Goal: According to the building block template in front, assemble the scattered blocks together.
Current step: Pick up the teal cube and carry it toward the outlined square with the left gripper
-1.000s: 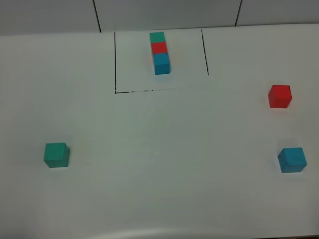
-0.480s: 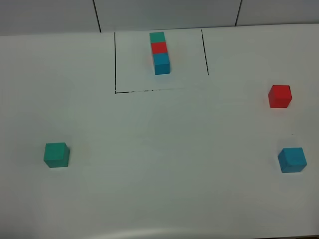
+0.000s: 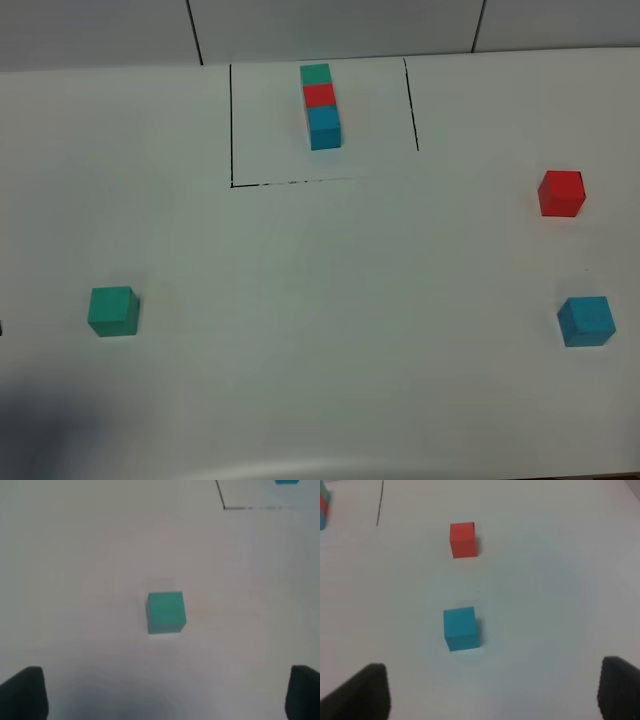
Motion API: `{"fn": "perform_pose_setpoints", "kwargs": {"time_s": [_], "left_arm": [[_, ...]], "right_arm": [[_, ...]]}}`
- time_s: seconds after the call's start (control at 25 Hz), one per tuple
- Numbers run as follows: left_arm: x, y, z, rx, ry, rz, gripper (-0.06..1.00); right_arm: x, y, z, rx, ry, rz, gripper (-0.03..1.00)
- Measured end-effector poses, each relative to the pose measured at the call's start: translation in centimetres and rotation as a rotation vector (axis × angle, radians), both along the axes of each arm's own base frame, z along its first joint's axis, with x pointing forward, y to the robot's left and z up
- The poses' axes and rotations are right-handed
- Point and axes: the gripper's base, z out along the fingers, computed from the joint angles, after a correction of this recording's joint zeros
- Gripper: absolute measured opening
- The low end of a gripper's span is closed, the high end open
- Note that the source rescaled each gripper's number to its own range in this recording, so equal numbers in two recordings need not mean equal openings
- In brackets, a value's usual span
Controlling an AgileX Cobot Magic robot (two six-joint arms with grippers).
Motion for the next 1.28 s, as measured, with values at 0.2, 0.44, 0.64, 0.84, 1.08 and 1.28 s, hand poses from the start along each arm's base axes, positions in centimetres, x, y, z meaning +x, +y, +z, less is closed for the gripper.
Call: {"fn": "perform_pose_setpoints", "kwargs": {"time_s": [0.2, 0.44, 0.64, 0.84, 1.08, 1.28], "left_arm": [[5.4, -0.3, 0.0, -0.008, 0.232, -0.006, 0.99], [10.6, -0.3, -3.0, 0.014, 0.461, -0.005, 0.96], [13.0, -0.4, -5.5, 0.014, 0.543, 0.008, 0.95], [14.4, -0.6, -7.0, 0.02, 0.559, 0.006, 0.93], [16.0, -2.8, -8.5, 0.037, 0.593, -0.035, 0.93], [17.0, -3.4, -9.9, 0.078, 0.619, 0.014, 0.92]], "right_arm": [[0.0, 0.0, 0.0, 0.0, 0.0, 0.0, 0.71], [0.0, 0.0, 0.0, 0.0, 0.0, 0.0, 0.71], [0.0, 0.0, 0.0, 0.0, 0.0, 0.0, 0.71], [0.0, 0.0, 0.0, 0.001, 0.0, 0.001, 0.71], [0.0, 0.0, 0.0, 0.001, 0.0, 0.001, 0.71], [0.0, 0.0, 0.0, 0.001, 0.0, 0.001, 0.71]]}}
